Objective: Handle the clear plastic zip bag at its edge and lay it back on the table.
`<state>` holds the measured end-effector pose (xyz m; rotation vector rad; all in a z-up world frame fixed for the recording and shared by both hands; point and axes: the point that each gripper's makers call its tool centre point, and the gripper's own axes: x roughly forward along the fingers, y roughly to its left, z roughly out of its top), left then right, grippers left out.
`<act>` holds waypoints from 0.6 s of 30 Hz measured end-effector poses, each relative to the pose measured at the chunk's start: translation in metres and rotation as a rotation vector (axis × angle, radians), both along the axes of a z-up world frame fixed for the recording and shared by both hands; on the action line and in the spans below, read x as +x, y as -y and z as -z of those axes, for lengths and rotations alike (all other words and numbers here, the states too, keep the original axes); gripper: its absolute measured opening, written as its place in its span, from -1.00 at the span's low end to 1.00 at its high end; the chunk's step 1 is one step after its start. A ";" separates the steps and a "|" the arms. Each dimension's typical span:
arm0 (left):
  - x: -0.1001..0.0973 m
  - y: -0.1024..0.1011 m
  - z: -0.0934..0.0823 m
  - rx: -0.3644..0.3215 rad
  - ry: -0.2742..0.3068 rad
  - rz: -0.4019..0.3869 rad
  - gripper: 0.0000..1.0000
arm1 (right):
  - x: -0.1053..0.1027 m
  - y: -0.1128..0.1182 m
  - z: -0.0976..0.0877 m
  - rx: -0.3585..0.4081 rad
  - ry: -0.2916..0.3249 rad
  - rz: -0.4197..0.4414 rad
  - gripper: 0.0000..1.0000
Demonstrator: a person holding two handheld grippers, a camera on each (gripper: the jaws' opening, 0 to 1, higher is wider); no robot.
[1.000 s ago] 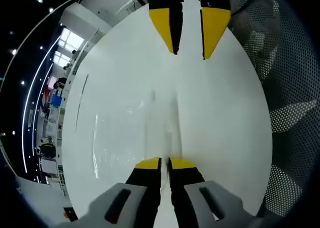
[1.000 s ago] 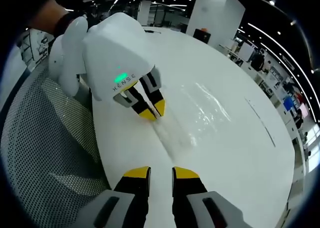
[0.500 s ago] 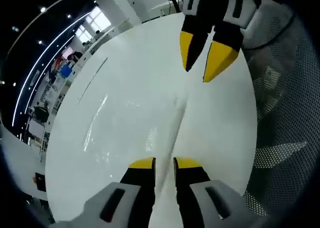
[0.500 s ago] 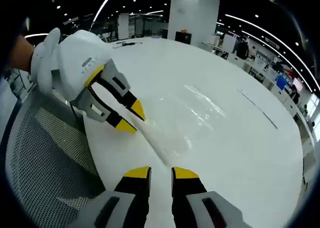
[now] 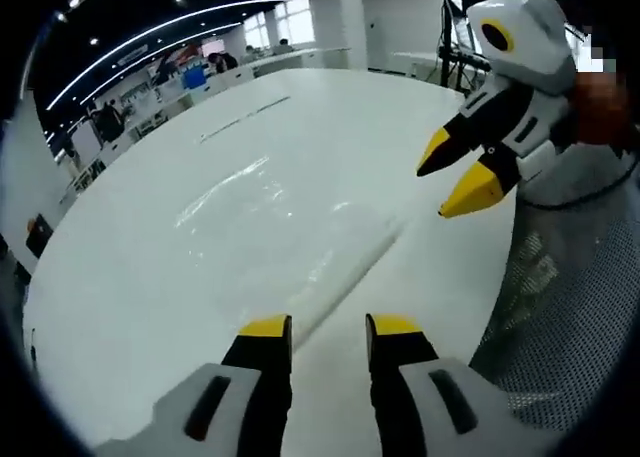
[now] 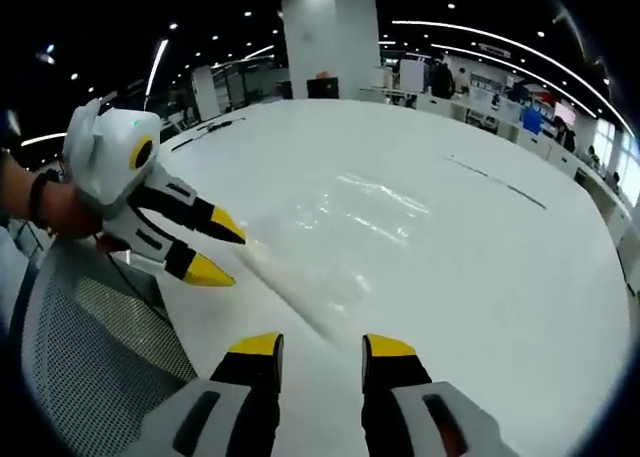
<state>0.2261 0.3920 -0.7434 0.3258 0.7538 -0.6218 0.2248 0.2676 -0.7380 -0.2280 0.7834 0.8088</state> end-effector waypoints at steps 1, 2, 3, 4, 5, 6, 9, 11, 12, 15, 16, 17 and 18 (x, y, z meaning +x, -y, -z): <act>0.002 -0.003 0.002 -0.006 0.002 -0.012 -0.41 | 0.000 0.001 0.000 0.000 0.001 0.001 -0.38; 0.002 -0.004 0.002 -0.008 0.002 -0.014 -0.41 | 0.000 0.001 -0.001 0.000 0.005 0.003 -0.36; 0.002 -0.003 0.001 -0.011 0.004 -0.017 -0.39 | 0.001 0.003 -0.002 0.004 0.005 0.008 -0.35; 0.001 -0.003 0.000 -0.014 0.007 -0.018 -0.37 | 0.004 0.006 -0.001 0.009 0.004 0.016 -0.33; 0.001 -0.004 -0.001 -0.015 0.013 -0.024 -0.35 | 0.005 0.007 -0.001 0.012 0.007 0.021 -0.32; 0.001 -0.005 -0.003 -0.016 0.016 -0.030 -0.34 | 0.004 0.008 -0.002 0.018 0.010 0.026 -0.30; 0.002 -0.008 -0.009 -0.029 0.027 -0.053 -0.30 | 0.007 0.014 -0.001 0.017 0.018 0.043 -0.17; 0.004 -0.010 -0.014 -0.059 0.033 -0.092 -0.29 | 0.004 0.018 -0.002 0.020 0.023 0.048 -0.11; 0.005 -0.012 -0.014 -0.070 0.034 -0.108 -0.28 | 0.003 0.020 -0.002 0.022 0.024 0.049 -0.10; 0.008 -0.021 -0.011 -0.090 0.033 -0.127 -0.23 | 0.000 0.026 -0.003 0.024 0.031 0.062 -0.03; 0.008 -0.022 -0.011 -0.093 0.034 -0.133 -0.21 | 0.000 0.027 -0.003 0.025 0.031 0.066 -0.01; 0.010 -0.028 -0.010 -0.102 0.033 -0.142 -0.18 | -0.002 0.033 -0.006 0.030 0.035 0.084 0.02; 0.010 -0.029 -0.010 -0.113 0.030 -0.149 -0.16 | -0.003 0.035 -0.007 0.032 0.035 0.091 0.04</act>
